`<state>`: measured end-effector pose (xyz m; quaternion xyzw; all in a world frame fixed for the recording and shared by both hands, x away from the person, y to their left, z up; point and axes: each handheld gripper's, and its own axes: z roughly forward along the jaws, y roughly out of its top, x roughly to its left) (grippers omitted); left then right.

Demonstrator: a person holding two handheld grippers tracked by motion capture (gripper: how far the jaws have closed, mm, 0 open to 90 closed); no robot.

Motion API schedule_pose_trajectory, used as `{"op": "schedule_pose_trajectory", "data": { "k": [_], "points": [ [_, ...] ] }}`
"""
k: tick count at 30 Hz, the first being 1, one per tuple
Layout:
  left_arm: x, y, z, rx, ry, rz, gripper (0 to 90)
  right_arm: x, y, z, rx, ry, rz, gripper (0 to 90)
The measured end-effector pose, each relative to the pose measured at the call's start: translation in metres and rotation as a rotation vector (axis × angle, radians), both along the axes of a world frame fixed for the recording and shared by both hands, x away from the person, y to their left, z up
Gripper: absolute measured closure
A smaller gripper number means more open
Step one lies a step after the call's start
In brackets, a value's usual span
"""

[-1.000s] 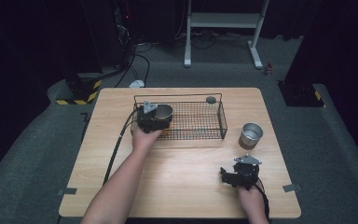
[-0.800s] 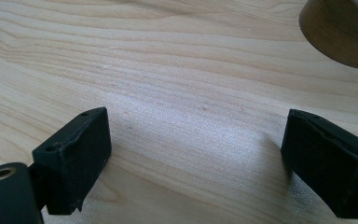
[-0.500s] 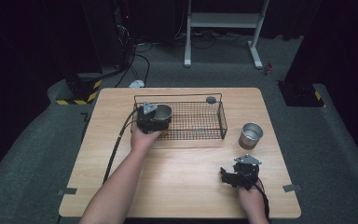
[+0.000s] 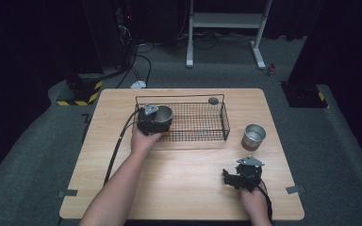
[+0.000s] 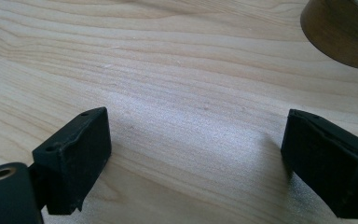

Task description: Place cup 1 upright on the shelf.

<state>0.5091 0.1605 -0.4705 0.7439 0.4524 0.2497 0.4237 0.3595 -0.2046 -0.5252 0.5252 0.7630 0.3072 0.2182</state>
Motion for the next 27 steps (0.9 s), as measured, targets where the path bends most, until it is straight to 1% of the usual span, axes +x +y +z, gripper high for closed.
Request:
{"op": "schedule_pose_trajectory", "data": {
  "k": [1,2,4,6,7,9,11,13,18,20,21,23,25,26,27],
  "points": [
    [0.000,0.000,0.000,0.018,-0.001,0.004,12.4,0.000,0.000,0.000,0.000,0.000,0.000,8.3],
    [0.000,0.000,0.000,0.029,0.003,0.013,9.3,0.000,0.000,0.000,0.000,0.000,0.000,8.3],
    [0.001,0.001,-0.001,0.028,0.022,0.006,5.9,0.000,0.000,0.000,0.000,0.000,0.000,8.3],
    [0.001,0.003,-0.002,0.032,0.046,0.011,0.3,0.000,0.000,0.000,0.000,0.000,0.000,8.3],
    [0.001,0.003,-0.002,0.040,0.050,0.019,0.5,0.000,0.000,0.000,0.000,0.000,0.000,8.3],
    [0.001,0.004,-0.001,0.031,0.055,0.019,0.3,0.000,0.000,0.000,-0.001,-0.001,0.002,8.3],
    [0.000,0.005,0.001,0.037,0.043,0.028,0.1,0.000,0.000,0.000,0.000,0.000,0.000,8.3],
    [0.000,0.006,0.003,0.034,0.033,0.026,0.1,0.000,0.000,0.000,0.000,0.000,0.000,8.3],
    [-0.003,0.005,0.006,0.029,0.030,0.024,0.1,0.000,0.000,0.000,0.000,0.000,0.000,8.3],
    [-0.004,0.005,0.006,0.025,0.035,0.019,0.0,0.000,0.000,0.000,0.000,0.000,0.000,8.3],
    [-0.004,0.005,0.007,0.032,0.029,0.022,0.0,0.000,0.000,0.000,0.000,0.000,0.000,8.3],
    [-0.006,0.005,0.008,0.027,0.026,0.021,0.0,0.000,0.000,0.000,0.000,0.000,0.000,8.3],
    [-0.009,0.006,0.010,0.020,0.006,0.030,0.0,0.000,0.000,0.000,0.000,0.000,0.000,8.3],
    [-0.010,0.007,0.011,0.028,-0.001,0.031,0.0,0.000,0.000,0.000,0.000,0.000,0.000,8.3],
    [-0.011,0.008,0.012,0.021,-0.003,0.031,0.0,0.000,0.000,0.000,0.000,0.000,0.001,8.3]
  ]
}}
